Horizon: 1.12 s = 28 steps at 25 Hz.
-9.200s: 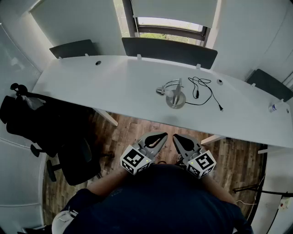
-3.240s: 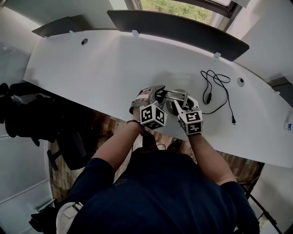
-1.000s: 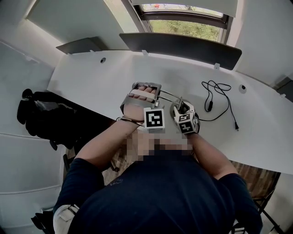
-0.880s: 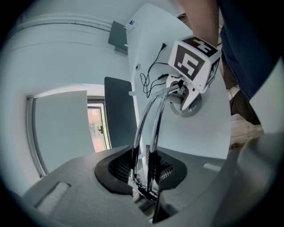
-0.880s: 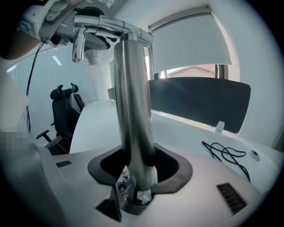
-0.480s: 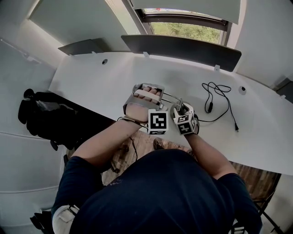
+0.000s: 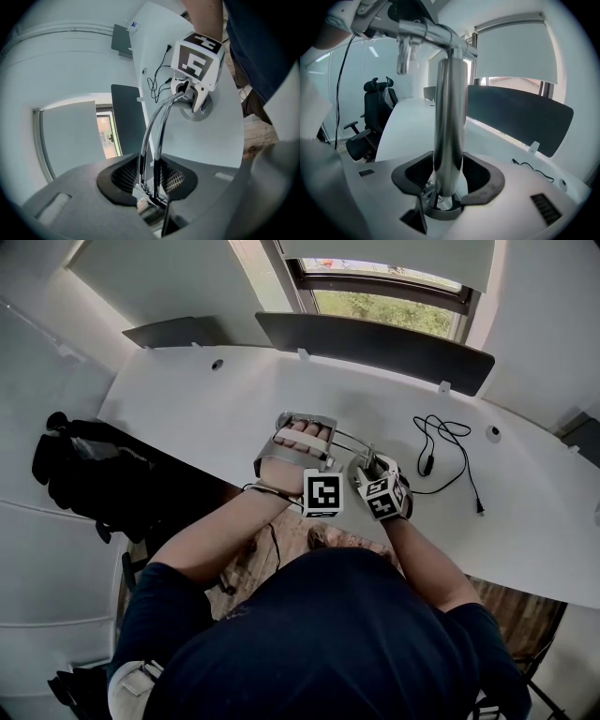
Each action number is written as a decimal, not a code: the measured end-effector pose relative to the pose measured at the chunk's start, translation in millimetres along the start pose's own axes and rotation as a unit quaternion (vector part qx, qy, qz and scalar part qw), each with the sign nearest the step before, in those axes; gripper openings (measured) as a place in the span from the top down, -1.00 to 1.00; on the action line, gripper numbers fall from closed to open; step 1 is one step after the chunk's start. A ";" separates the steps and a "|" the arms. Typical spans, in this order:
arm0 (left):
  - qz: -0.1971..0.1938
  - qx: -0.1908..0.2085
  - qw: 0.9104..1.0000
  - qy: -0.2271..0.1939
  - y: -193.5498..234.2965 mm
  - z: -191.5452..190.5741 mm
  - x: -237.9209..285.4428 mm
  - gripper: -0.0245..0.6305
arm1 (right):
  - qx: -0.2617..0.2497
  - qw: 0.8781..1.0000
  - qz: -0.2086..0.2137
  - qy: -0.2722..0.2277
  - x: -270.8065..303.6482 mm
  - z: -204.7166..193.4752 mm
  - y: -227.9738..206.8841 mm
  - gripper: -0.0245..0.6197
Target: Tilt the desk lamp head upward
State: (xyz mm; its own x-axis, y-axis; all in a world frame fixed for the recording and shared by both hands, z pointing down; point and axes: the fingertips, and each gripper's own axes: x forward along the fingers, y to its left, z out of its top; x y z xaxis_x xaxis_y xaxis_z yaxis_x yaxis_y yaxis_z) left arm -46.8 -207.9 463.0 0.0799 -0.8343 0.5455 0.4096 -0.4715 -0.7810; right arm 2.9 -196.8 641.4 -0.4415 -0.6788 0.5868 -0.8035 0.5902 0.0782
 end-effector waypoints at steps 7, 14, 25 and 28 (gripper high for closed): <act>0.016 -0.061 0.998 -0.028 1.0 -3.8 -19.2 0.54 | 0.006 1.000 0.003 -0.030 -46.1 9.4 1.9 0.30; 0.030 -0.104 0.994 -0.035 1.7 -14.5 -39.9 0.54 | 0.001 0.999 0.024 -0.048 -85.6 9.5 11.8 0.31; 0.033 -0.247 0.965 -0.083 -6.0 -2.7 -63.9 0.55 | 0.005 0.989 0.080 -0.120 -137.4 68.2 28.4 0.40; 0.026 -0.286 0.952 -0.104 -7.4 3.5 -71.5 0.55 | 0.009 0.984 0.099 -0.147 -152.9 87.6 34.5 0.48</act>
State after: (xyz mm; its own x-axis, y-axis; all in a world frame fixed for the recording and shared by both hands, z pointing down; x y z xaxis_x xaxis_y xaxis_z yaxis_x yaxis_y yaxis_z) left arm -52.3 -143.7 430.8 0.2900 -0.8134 0.5043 -0.1560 -0.5601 -0.8136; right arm 7.7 -110.8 483.8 -0.6843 -0.6499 0.3306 -0.6959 0.7175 -0.0301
